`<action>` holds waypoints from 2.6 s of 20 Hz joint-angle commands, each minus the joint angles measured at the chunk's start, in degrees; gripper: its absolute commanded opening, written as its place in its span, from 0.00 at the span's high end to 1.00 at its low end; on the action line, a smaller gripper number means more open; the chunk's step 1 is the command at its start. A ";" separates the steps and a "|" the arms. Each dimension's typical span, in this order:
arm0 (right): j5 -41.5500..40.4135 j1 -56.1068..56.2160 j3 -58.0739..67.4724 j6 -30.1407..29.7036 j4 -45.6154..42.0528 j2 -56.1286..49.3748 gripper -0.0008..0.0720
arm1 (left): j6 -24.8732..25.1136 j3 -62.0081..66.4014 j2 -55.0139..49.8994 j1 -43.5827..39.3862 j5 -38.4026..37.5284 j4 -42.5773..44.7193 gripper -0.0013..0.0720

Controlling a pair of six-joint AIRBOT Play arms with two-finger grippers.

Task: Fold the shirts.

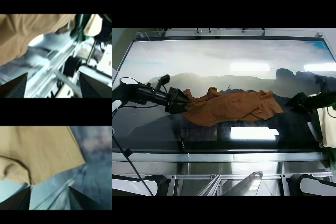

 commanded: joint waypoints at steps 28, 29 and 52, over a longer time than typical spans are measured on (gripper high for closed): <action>-6.19 11.54 -3.41 -5.05 18.12 -13.35 0.49 | 0.20 -0.76 -3.13 -2.40 22.29 5.88 0.05; -6.19 11.54 -3.41 -5.05 18.38 -13.35 0.49 | 2.86 -1.70 -4.39 -3.43 22.08 2.10 0.24; 12.24 -11.23 30.93 -10.91 55.12 33.64 0.96 | -5.84 44.54 36.30 18.40 0.87 -26.62 0.94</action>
